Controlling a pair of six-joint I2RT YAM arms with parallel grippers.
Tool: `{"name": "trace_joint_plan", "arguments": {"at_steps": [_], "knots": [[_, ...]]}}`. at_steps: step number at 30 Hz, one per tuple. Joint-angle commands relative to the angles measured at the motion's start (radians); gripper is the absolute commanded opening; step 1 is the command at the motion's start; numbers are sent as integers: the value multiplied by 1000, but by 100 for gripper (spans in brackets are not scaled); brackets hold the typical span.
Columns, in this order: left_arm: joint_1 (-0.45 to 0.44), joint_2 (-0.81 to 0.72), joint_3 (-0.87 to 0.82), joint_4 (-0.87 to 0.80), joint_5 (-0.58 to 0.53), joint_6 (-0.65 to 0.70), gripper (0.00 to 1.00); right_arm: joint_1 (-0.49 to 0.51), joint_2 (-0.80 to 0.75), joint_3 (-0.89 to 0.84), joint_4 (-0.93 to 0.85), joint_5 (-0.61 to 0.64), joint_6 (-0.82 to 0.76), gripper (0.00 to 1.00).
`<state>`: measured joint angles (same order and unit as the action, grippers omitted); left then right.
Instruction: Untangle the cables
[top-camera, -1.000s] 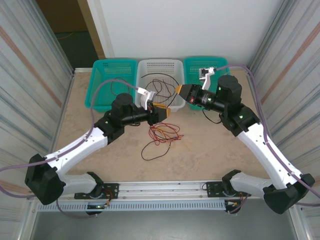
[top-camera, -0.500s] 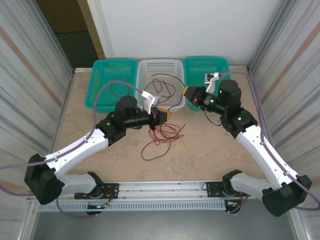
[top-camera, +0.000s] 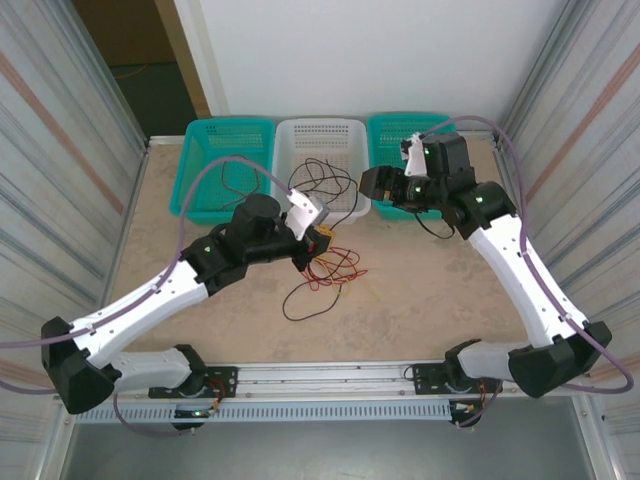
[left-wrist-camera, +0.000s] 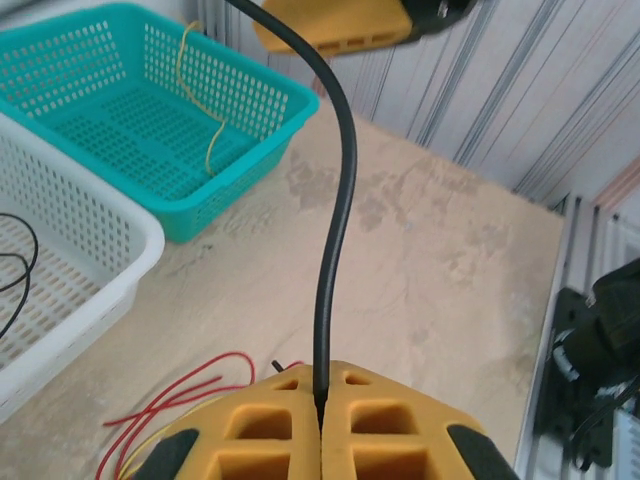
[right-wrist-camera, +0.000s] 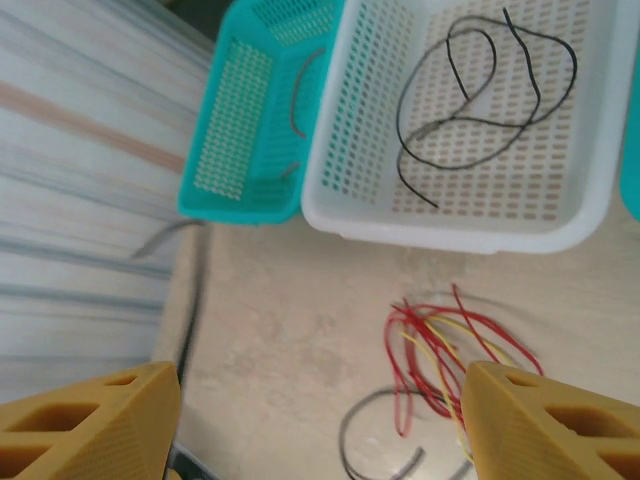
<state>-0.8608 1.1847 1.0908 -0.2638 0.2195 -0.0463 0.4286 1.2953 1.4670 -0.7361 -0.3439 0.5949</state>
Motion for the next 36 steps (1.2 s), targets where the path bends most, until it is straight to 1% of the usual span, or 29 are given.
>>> {"name": "trace_joint_plan", "arguments": {"at_steps": [1,6,8,10,12,14,17,19,23,26,28,30,32,36], "knots": [[-20,9,45,-81,-47,89,0,12,38,33,-156,4,-102,72],[-20,16,49,-66,-40,91,0,19,33,-30,-75,-38,-50,69],[-20,23,53,-64,-77,78,0,19,33,-47,-51,-43,-38,68],[-9,31,57,-53,-117,53,0,16,33,-53,-57,-8,-38,68],[18,41,67,-43,-138,15,0,4,29,-62,-64,30,-36,68],[53,58,88,-36,-134,-37,0,-17,21,-78,-67,55,-23,68],[112,94,133,-16,-94,-103,0,-36,12,-116,-64,85,-3,68],[142,132,184,-17,-89,-125,0,-40,2,-141,-60,100,8,68],[193,248,322,-29,-93,-134,0,-41,-19,-200,-29,86,35,67],[256,349,405,-3,-45,-169,0,-36,-34,-249,1,65,63,66],[304,419,458,20,-6,-216,0,-29,-43,-271,11,63,73,66],[356,501,527,38,54,-285,0,-19,-54,-286,10,70,77,65],[390,580,590,50,103,-342,0,-16,-64,-293,5,78,77,65],[417,711,692,47,148,-414,0,-14,-79,-303,-4,89,75,65]]}}
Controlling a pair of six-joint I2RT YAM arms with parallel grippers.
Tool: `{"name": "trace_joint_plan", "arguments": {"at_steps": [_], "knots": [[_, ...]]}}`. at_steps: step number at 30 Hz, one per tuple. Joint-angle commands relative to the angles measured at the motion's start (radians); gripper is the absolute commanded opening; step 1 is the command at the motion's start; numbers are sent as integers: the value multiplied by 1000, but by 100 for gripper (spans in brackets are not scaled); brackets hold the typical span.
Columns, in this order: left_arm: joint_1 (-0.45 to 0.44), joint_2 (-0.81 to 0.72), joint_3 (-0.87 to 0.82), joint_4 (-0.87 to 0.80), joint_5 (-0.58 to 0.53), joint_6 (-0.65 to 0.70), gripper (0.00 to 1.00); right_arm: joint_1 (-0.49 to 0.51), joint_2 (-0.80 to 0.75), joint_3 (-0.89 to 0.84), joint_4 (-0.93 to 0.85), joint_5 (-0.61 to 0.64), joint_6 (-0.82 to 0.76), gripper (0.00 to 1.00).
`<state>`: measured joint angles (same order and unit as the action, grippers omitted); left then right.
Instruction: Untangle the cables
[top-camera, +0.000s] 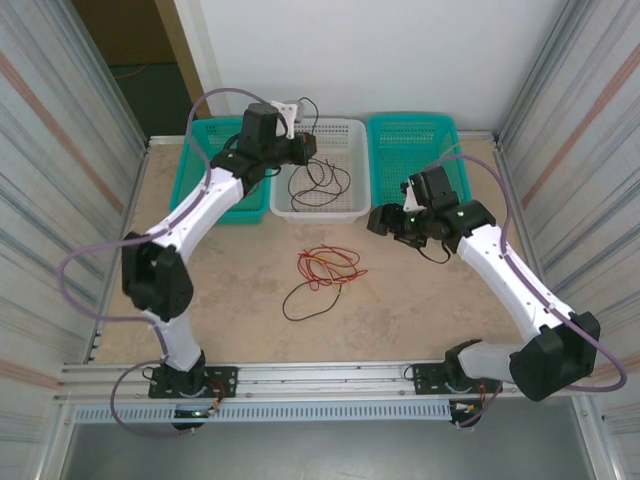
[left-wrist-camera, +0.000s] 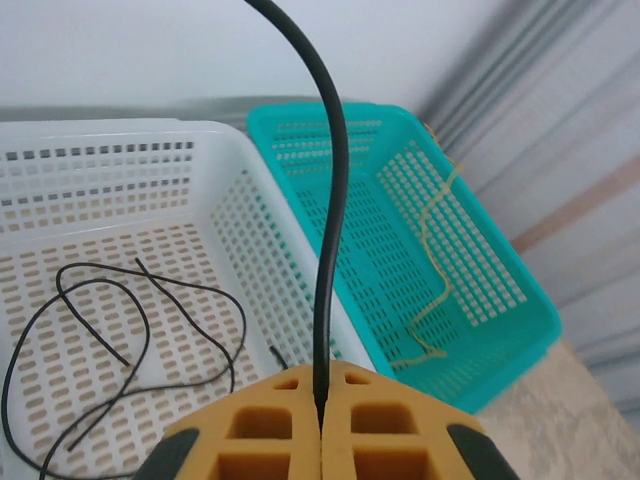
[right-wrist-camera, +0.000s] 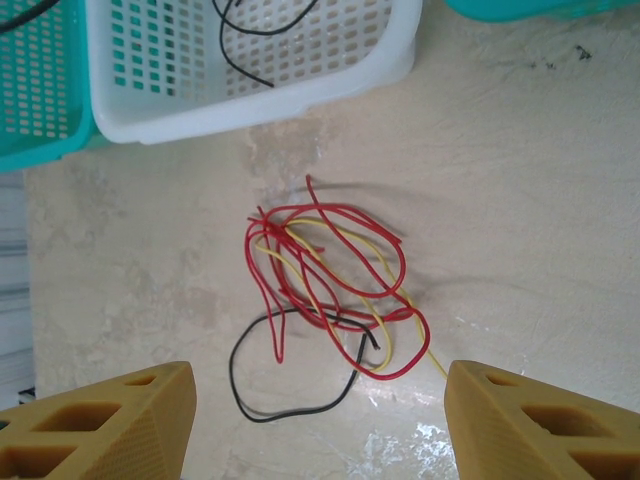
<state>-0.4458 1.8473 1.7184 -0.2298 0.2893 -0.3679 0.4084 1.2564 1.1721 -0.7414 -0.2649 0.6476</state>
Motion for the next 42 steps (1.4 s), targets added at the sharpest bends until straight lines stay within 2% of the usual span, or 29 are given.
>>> {"name": "trace_joint_plan", "arguments": {"at_steps": [1,3,4,5,6,8,11,13,18,23,32,37,42], "knots": [[2,67,78,14,84,-98,0,7,-41,-11,1,12,23,65],[2,107,94,12,94,-106,0,7,-45,-18,0,13,23,65],[2,119,94,11,98,-108,10,7,-44,-21,0,15,23,65],[2,131,95,4,100,-109,26,7,-42,-23,0,16,21,65],[2,138,93,-4,97,-108,38,7,-37,-24,1,16,20,65],[2,136,72,-8,96,-103,53,7,-28,-29,3,13,20,65],[-1,88,1,24,71,-94,64,16,-13,-44,14,4,21,65],[-1,53,-31,25,44,-80,68,28,4,-60,23,3,23,65],[-1,-62,-115,8,32,-77,66,69,71,-84,45,7,14,64],[-20,-264,-335,54,55,-105,60,103,188,-56,43,32,-41,57],[-152,-647,-711,65,23,-95,58,129,300,-95,141,53,-67,52],[-171,-734,-815,104,4,-183,56,136,400,-82,223,40,-59,45],[-170,-751,-820,84,-13,-182,54,157,474,-52,241,103,-60,41]]}}
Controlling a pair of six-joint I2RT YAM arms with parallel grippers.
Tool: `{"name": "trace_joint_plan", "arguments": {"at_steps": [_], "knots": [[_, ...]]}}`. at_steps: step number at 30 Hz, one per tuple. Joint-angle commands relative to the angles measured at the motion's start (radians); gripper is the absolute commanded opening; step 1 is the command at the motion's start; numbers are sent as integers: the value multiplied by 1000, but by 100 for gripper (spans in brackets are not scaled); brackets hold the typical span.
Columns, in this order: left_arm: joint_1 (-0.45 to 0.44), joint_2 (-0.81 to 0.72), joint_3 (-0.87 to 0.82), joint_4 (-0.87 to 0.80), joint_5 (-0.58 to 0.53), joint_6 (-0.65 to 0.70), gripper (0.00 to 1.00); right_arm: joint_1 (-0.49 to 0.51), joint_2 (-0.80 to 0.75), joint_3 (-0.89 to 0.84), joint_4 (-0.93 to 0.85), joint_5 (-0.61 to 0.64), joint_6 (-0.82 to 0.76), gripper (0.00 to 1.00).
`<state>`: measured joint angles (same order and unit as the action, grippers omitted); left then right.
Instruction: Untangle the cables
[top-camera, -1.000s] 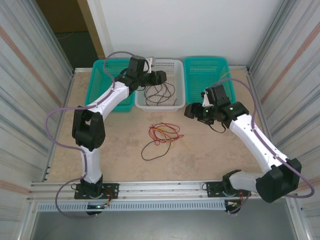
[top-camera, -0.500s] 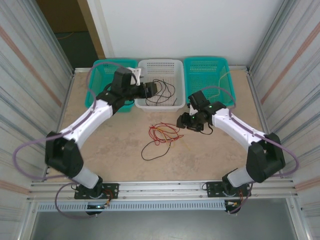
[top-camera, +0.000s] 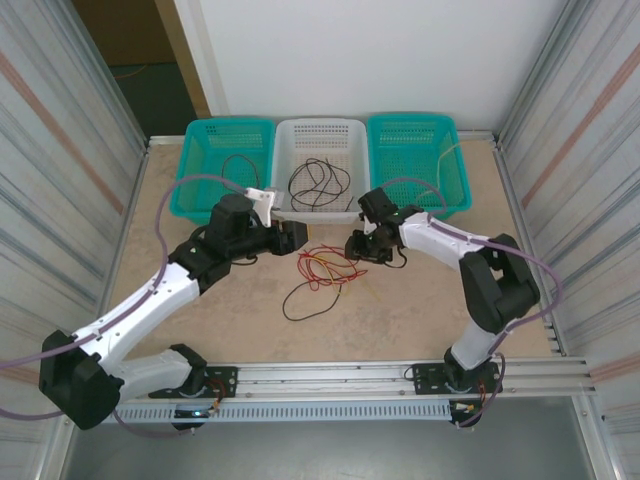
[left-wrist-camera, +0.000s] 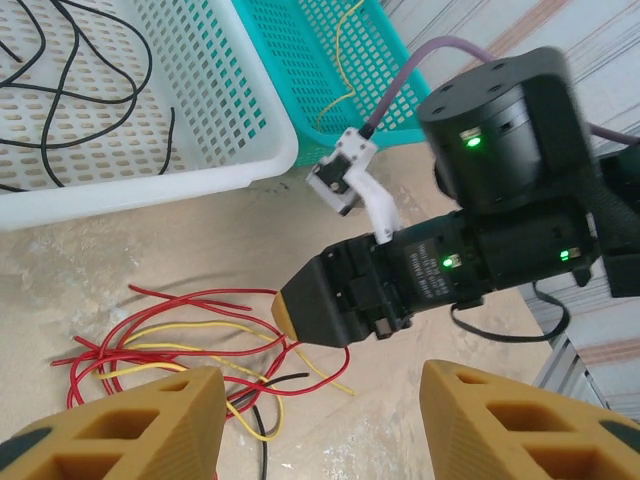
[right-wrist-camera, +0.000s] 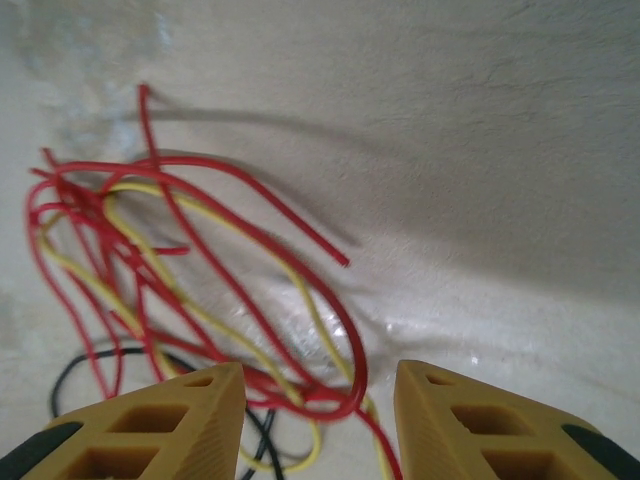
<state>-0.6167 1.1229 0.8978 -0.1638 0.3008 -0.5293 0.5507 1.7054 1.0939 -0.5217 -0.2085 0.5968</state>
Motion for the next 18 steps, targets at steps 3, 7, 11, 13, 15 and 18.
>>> {"name": "trace_joint_plan", "arguments": {"at_steps": [3,7,11,13,15,18], "knots": [[0,-26,8,15,-18,-13,54,17,37,27,29,64,-9,31],[0,-25,19,9,-28,-1,54,34,0,24,11,103,-25,11],[0,-14,31,10,-35,15,55,76,-88,29,-36,175,-60,6],[0,-4,41,10,-36,24,55,102,-143,38,-67,209,-81,5],[1,4,51,11,-37,33,56,128,-201,45,-88,229,-104,3],[0,15,62,17,-37,44,57,167,-295,61,-108,245,-136,0]]}}
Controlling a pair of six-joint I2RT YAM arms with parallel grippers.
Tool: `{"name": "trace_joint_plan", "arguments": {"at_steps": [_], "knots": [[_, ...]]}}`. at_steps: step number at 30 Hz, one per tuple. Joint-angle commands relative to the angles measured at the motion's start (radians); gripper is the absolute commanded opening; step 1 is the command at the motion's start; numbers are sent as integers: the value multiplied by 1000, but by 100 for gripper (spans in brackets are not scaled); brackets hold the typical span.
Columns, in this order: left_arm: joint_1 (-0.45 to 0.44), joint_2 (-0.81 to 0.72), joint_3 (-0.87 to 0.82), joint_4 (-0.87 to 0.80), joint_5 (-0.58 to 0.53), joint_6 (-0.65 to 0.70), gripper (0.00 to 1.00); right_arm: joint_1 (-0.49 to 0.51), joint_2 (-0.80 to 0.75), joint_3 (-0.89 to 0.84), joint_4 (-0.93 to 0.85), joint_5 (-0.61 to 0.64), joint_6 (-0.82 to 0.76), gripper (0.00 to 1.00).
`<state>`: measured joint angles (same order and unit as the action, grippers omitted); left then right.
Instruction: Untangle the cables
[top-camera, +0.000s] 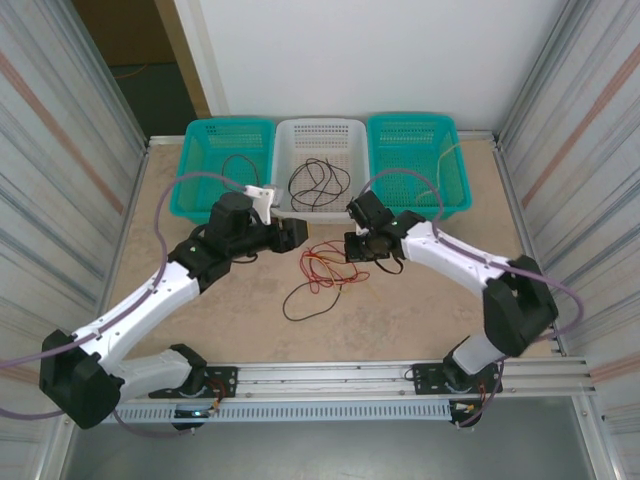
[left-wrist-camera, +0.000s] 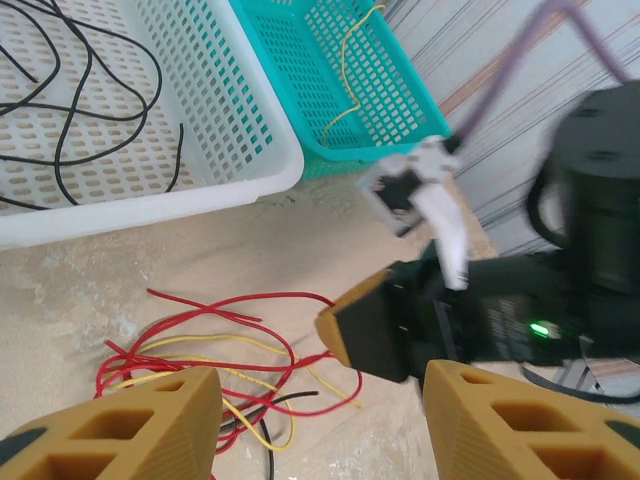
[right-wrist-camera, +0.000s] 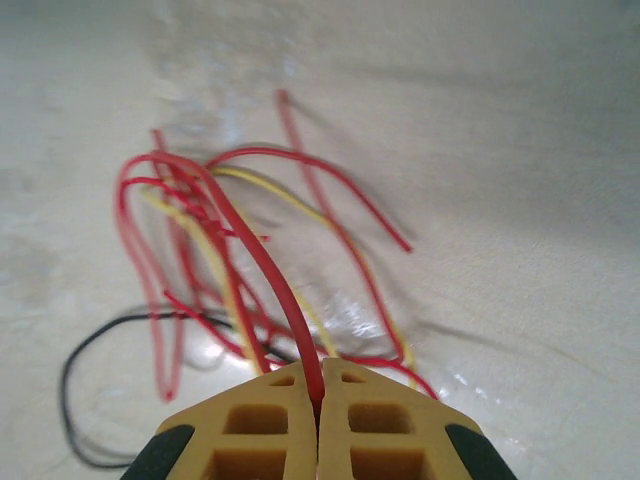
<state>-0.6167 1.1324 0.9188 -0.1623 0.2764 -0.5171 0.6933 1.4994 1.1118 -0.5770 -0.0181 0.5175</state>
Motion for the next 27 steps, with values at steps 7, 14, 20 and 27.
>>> {"name": "trace_joint_plan", "arguments": {"at_steps": [7,14,20,27], "knots": [[0,8,54,26,-11,67,66,66,-242,116,-86,79,-104,0],[1,-24,39,71,23,106,79,68,-298,209,-92,14,-133,0],[0,-9,32,111,67,154,81,72,-278,262,-111,-41,-151,0],[1,67,60,93,85,162,71,74,-254,266,-110,-38,-147,2]]}}
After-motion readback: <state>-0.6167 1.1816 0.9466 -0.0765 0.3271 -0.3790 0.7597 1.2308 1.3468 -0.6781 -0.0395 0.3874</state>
